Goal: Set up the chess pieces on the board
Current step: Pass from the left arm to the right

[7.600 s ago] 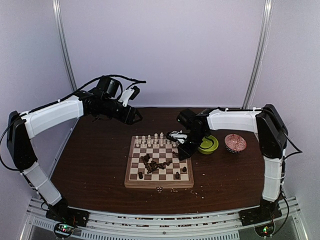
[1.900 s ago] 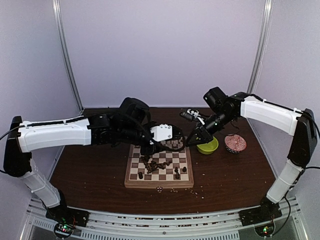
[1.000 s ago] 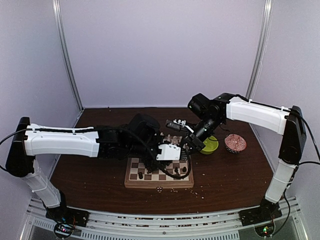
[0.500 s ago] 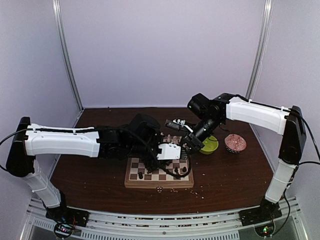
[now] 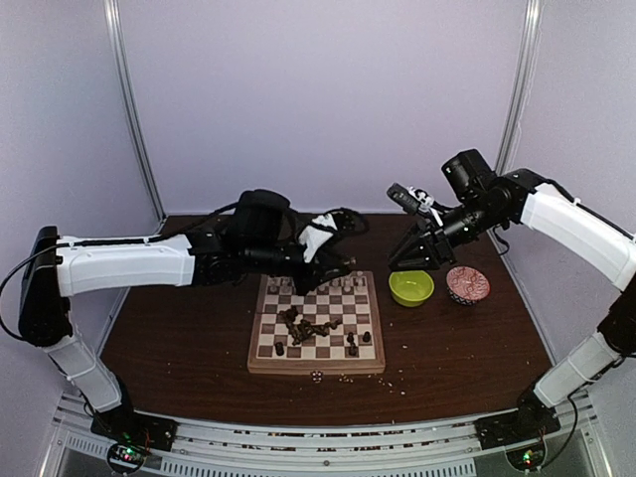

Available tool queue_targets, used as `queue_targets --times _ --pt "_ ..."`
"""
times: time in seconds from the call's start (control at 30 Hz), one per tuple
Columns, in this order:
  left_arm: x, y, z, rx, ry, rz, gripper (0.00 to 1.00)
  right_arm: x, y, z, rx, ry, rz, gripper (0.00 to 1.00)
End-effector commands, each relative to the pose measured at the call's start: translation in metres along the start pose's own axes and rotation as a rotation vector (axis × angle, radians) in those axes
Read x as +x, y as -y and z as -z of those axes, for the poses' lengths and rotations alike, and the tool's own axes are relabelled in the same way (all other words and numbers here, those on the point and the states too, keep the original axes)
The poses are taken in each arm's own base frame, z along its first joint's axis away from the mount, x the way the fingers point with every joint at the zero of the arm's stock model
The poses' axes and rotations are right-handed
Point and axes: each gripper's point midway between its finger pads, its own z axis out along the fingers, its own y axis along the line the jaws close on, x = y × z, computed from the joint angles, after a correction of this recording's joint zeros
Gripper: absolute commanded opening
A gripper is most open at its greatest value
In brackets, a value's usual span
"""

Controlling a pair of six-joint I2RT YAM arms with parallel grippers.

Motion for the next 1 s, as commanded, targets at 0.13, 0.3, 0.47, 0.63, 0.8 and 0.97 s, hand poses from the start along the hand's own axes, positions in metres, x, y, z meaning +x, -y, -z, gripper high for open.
queue_targets --times 0.13,0.3,0.47,0.63,0.8,0.97 --pt "-0.075 -0.012 0.008 0.174 0.387 0.365 0.14 -0.039 0.019 0.004 0.118 0.164 0.06 0.45" --pt "-0.083 -0.017 0.006 0.178 0.468 0.411 0.14 -0.062 0.028 -0.001 0.108 0.234 0.012 0.49" --pt "-0.085 -0.019 0.003 0.184 0.482 0.422 0.15 -0.077 0.031 -0.004 0.096 0.275 -0.01 0.48" --pt "-0.086 -0.018 0.003 0.187 0.479 0.42 0.15 -0.082 0.029 -0.008 0.069 0.293 -0.029 0.41" --pt "-0.085 -0.017 0.002 0.192 0.471 0.419 0.16 -0.081 0.024 -0.012 0.036 0.297 -0.034 0.34" --pt "-0.082 -0.018 0.0 0.188 0.465 0.423 0.16 -0.082 0.02 -0.014 0.006 0.3 -0.039 0.26"
